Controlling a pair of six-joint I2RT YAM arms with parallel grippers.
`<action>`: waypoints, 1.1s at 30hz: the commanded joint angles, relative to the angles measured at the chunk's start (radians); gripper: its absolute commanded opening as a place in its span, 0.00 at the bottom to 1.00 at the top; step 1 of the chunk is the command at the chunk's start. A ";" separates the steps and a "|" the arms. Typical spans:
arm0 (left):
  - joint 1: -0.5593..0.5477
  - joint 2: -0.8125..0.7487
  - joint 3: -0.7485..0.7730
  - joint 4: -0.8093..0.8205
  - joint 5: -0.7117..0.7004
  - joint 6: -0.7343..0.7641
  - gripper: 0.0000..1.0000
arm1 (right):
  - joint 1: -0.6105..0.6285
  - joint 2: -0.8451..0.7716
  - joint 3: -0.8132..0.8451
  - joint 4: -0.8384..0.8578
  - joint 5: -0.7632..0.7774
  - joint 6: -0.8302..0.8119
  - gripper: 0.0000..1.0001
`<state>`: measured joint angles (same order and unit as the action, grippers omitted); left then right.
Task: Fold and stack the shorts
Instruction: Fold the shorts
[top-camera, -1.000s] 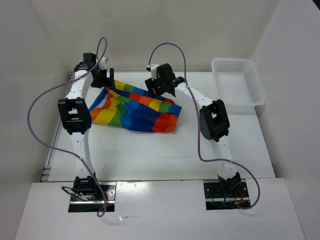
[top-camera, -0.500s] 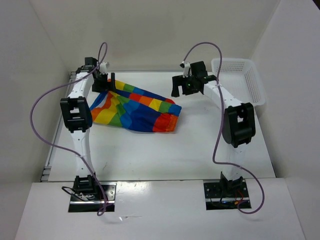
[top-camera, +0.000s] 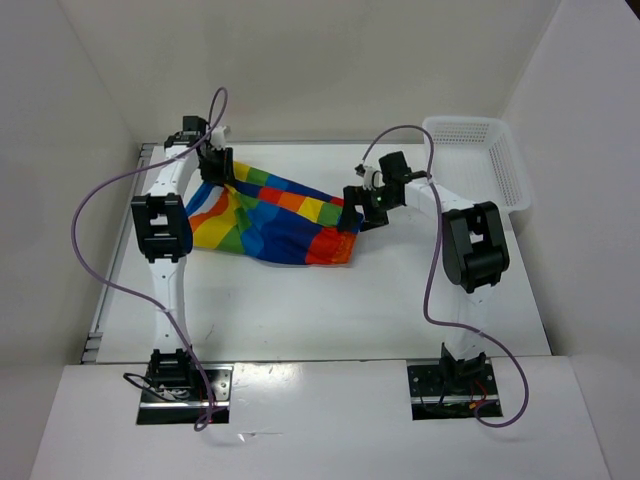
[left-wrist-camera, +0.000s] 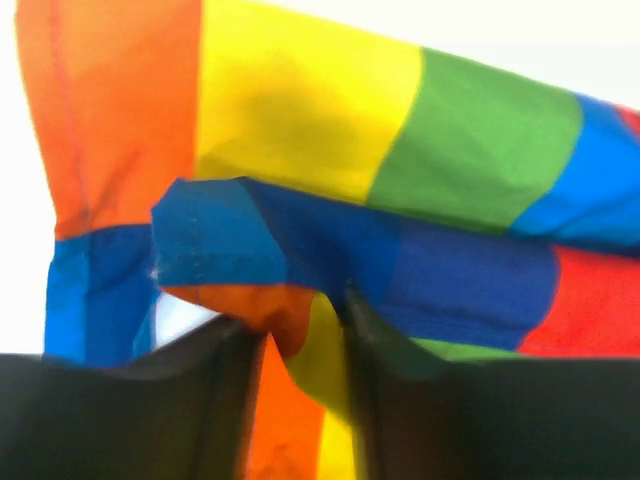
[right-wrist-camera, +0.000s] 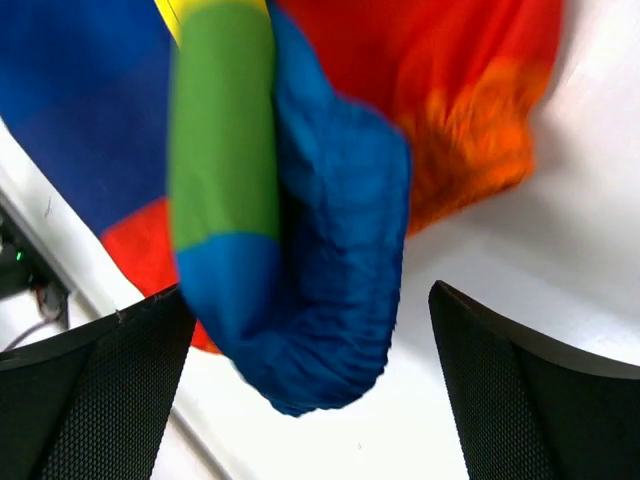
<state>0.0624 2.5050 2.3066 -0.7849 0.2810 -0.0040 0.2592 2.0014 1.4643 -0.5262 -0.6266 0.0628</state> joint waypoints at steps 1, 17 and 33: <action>-0.021 0.017 0.045 -0.002 0.056 0.004 0.39 | -0.006 -0.055 -0.035 -0.020 -0.055 0.006 0.96; -0.007 -0.259 0.138 0.027 -0.138 0.004 0.00 | -0.015 -0.072 0.042 -0.011 -0.018 -0.032 0.00; -0.030 0.126 0.441 0.169 -0.336 0.004 0.05 | -0.015 0.244 0.283 0.090 -0.015 0.178 0.00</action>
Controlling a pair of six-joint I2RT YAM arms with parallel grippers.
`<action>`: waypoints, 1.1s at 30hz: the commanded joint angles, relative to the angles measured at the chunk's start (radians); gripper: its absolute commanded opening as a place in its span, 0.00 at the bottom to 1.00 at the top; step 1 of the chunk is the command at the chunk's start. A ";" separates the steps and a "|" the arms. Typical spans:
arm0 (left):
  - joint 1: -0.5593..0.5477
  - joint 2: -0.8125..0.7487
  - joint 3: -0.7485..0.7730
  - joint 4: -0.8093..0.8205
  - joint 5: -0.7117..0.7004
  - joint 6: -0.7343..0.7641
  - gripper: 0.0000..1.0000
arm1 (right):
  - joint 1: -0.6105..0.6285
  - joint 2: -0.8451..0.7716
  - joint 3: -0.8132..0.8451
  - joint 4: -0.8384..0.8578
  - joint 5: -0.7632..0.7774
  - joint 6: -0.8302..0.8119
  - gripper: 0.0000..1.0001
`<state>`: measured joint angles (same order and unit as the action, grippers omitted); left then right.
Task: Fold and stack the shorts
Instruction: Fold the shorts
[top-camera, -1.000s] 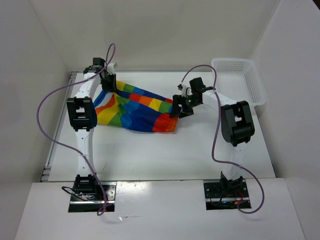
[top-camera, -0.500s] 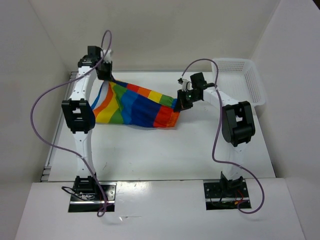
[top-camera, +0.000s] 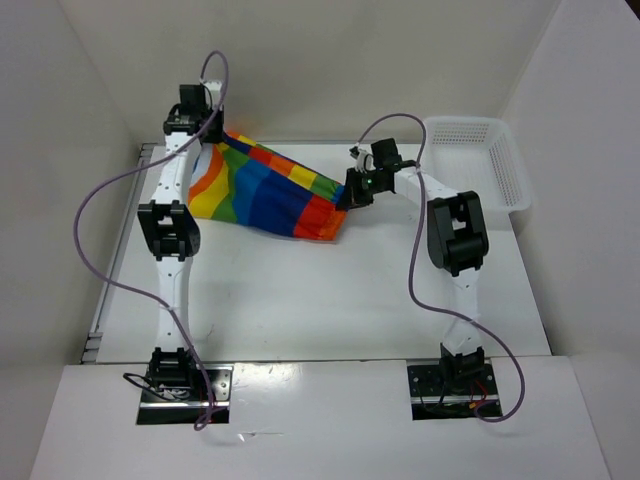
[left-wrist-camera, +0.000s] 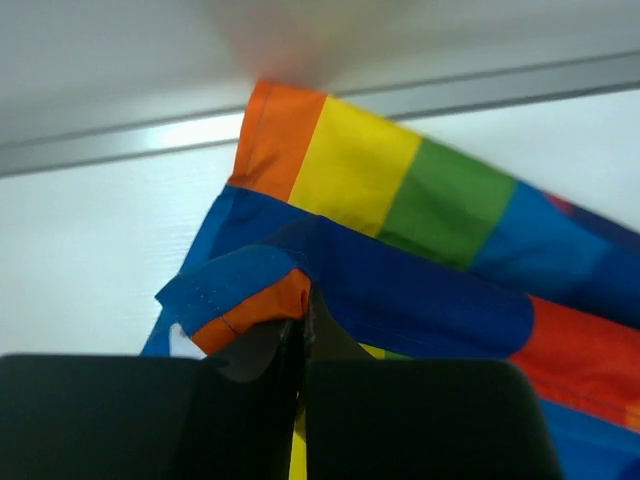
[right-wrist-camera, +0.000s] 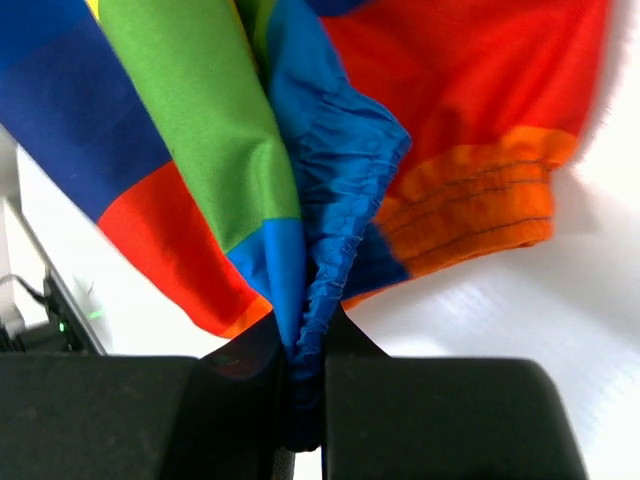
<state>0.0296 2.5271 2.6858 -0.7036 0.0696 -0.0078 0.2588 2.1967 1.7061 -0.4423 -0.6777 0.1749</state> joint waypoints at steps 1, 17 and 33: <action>0.003 0.130 0.087 0.101 -0.157 0.008 0.07 | -0.015 0.060 0.065 0.007 0.081 0.095 0.02; -0.056 0.224 0.270 0.144 -0.248 0.008 1.00 | 0.005 0.167 0.263 0.004 0.438 0.146 0.90; 0.213 -0.280 -0.506 -0.089 0.136 0.008 1.00 | 0.052 0.311 0.392 0.022 0.383 0.179 0.48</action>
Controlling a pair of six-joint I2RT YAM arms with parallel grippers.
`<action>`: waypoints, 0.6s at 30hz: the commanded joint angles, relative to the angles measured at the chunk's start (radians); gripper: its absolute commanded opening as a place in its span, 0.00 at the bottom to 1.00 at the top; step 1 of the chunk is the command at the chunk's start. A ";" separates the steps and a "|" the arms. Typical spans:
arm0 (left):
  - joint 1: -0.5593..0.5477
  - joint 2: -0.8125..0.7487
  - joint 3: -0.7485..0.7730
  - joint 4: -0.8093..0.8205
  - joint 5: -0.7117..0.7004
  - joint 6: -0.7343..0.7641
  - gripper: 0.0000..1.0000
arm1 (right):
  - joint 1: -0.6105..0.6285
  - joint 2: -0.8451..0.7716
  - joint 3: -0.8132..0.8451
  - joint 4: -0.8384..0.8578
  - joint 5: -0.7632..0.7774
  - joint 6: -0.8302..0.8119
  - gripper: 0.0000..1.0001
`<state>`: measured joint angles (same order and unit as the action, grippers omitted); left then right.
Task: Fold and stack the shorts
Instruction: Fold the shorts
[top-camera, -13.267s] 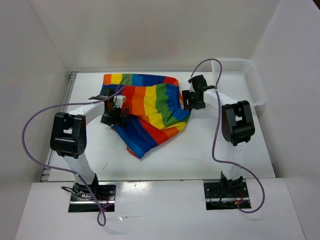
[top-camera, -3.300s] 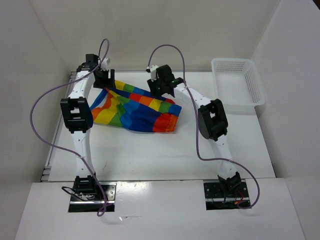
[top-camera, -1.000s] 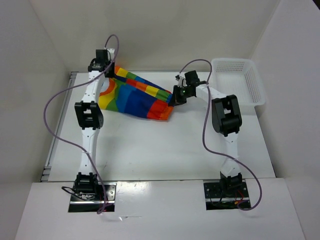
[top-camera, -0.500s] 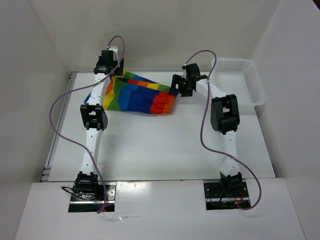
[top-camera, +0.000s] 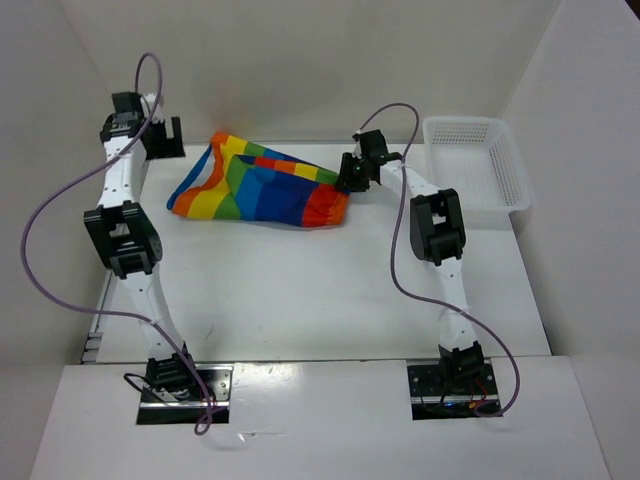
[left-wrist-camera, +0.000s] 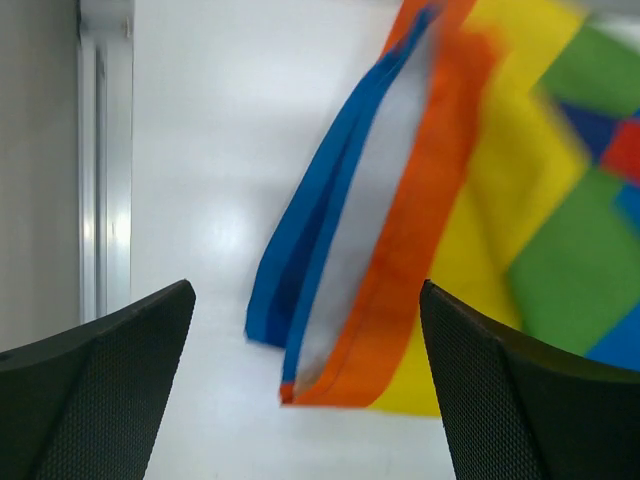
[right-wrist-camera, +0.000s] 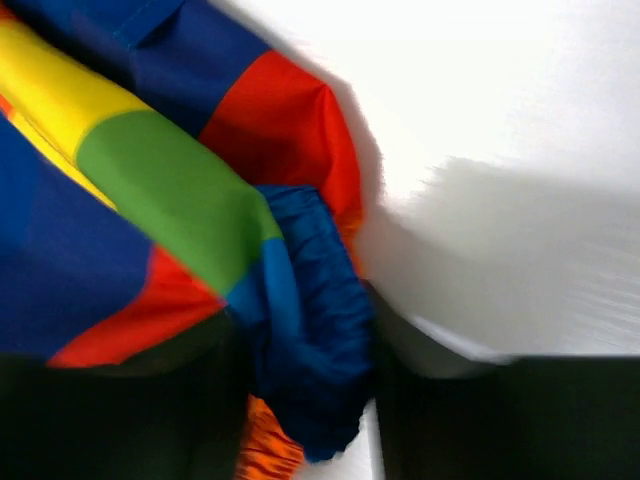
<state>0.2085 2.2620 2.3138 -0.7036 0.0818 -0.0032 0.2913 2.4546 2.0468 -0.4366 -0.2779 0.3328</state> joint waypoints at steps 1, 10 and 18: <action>0.034 -0.015 -0.215 -0.089 0.145 0.003 1.00 | 0.020 0.053 0.052 0.016 -0.006 0.022 0.41; 0.043 -0.004 -0.349 -0.062 0.193 0.003 1.00 | 0.020 0.064 0.072 0.016 -0.003 0.022 0.00; 0.055 0.025 -0.399 -0.086 0.233 0.003 0.17 | 0.020 0.041 0.050 0.016 0.032 -0.012 0.00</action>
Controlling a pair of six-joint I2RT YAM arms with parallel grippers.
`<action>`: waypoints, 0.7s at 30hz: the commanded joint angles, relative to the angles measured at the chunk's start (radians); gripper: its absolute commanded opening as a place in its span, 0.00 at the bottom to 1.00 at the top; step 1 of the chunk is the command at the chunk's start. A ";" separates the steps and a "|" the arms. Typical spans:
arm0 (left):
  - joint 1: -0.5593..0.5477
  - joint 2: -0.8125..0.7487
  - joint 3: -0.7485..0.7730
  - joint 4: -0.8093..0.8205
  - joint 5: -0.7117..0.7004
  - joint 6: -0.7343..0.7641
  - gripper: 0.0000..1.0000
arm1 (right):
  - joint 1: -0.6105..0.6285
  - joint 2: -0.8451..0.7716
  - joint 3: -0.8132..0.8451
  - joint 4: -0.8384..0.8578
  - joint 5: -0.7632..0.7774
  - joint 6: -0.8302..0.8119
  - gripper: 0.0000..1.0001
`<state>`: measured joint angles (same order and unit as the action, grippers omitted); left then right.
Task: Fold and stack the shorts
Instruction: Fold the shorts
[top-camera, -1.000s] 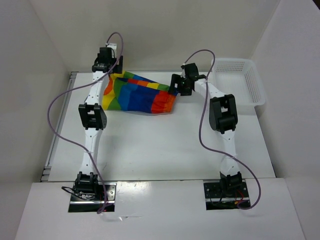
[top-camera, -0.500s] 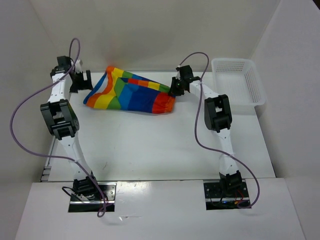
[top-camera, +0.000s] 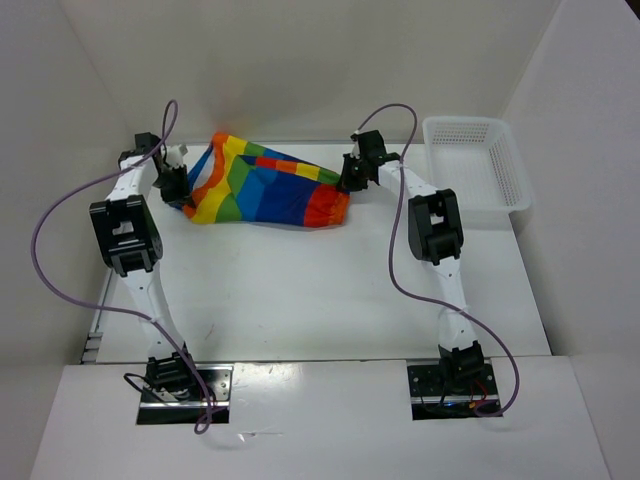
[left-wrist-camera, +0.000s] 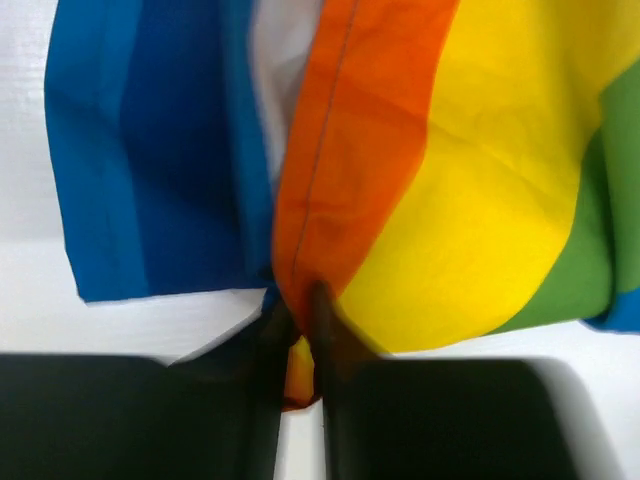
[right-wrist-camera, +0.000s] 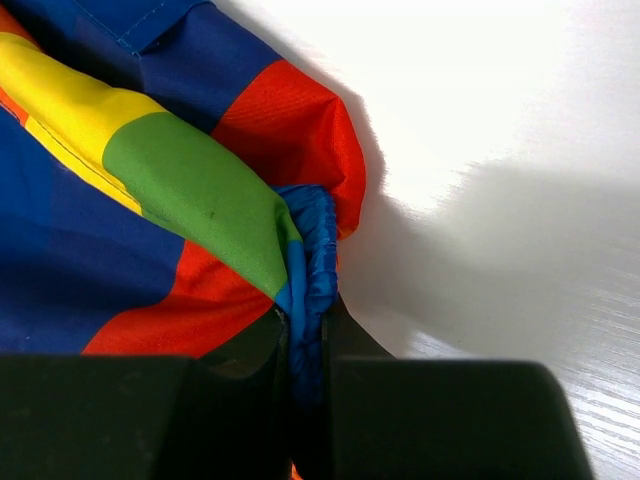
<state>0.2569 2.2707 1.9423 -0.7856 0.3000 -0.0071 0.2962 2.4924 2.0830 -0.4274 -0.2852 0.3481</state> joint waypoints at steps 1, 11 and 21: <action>0.016 -0.009 -0.039 -0.004 -0.005 0.007 0.01 | 0.015 -0.027 0.003 0.007 0.050 -0.038 0.00; 0.085 -0.270 -0.350 -0.004 -0.027 0.007 0.00 | -0.081 -0.289 -0.326 -0.034 0.050 -0.144 0.00; 0.075 -0.534 -0.528 -0.124 0.096 0.007 0.03 | -0.215 -0.578 -0.649 -0.129 0.032 -0.264 0.00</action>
<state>0.3267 1.8084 1.4506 -0.8417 0.4000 -0.0097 0.1734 2.0354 1.4956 -0.4915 -0.3248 0.1764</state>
